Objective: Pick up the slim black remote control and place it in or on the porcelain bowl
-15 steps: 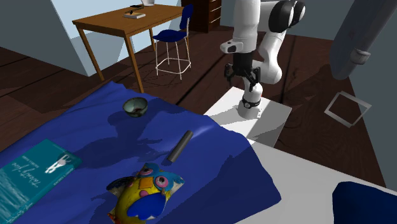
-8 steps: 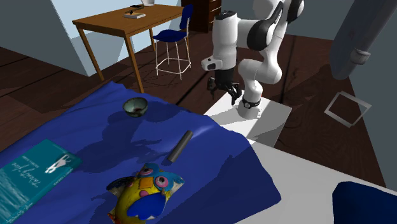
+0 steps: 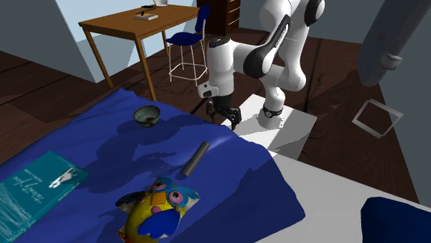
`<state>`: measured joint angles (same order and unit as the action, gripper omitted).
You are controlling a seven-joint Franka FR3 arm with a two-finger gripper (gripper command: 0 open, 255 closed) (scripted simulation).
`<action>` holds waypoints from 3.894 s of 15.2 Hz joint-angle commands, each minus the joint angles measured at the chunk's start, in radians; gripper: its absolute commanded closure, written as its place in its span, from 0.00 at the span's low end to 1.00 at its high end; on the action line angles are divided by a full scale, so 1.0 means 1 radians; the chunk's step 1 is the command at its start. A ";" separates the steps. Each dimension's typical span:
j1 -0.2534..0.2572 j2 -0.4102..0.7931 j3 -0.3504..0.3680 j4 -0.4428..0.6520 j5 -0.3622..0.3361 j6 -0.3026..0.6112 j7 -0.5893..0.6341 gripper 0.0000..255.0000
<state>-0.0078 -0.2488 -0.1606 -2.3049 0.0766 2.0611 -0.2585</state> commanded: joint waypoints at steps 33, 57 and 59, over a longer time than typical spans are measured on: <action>-0.041 0.519 -0.041 0.276 0.087 0.190 -0.183 1.00; -0.033 0.390 -0.053 0.406 0.037 -0.063 -0.134 1.00; -0.033 0.382 -0.054 0.423 0.034 -0.088 -0.131 1.00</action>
<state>-0.0403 0.1382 -0.2137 -1.8878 0.1118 1.9842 -0.3905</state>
